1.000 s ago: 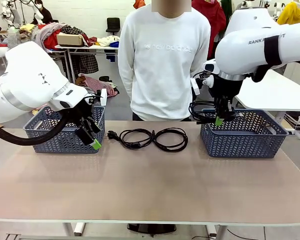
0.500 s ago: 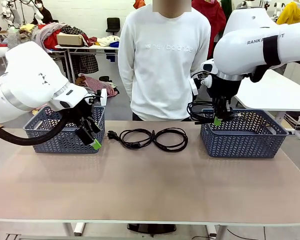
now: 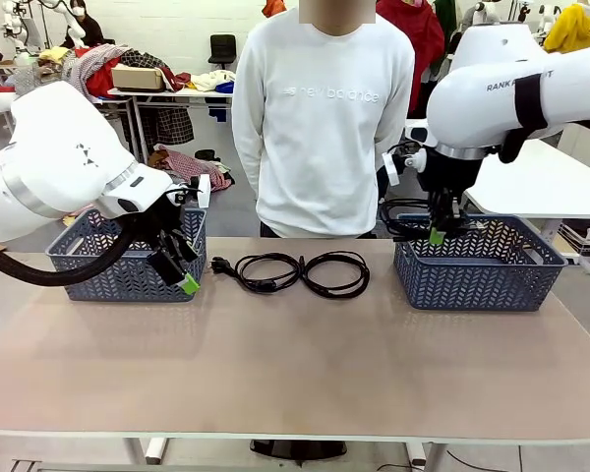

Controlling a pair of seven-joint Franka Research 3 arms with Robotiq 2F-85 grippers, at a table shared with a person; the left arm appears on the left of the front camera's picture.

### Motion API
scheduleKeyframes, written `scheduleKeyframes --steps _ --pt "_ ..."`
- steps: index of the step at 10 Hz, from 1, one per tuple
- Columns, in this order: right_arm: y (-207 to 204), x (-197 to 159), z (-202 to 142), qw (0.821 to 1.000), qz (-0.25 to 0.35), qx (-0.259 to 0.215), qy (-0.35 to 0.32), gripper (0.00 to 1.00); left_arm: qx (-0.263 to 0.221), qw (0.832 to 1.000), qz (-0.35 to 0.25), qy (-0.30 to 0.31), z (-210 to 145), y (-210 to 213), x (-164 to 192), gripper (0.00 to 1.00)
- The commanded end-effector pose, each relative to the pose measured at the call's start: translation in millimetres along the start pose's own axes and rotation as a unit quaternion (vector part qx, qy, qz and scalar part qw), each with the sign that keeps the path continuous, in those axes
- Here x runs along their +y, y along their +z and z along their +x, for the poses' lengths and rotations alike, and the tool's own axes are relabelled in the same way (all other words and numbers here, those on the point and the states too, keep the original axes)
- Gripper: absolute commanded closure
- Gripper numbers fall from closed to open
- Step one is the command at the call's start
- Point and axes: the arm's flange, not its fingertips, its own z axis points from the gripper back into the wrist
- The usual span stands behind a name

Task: Organize the cables according to human instructions.
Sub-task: Pick up a bundle of cables and place it in the basket indicated by the human.

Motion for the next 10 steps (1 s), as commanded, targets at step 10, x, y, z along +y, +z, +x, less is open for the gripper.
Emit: scheduleKeyframes --steps 10 --pt "-47 -74 -86 0.999 -0.024 0.01 -0.024 0.89 0.005 1.0 0.004 0.001 0 2 1 0.0"
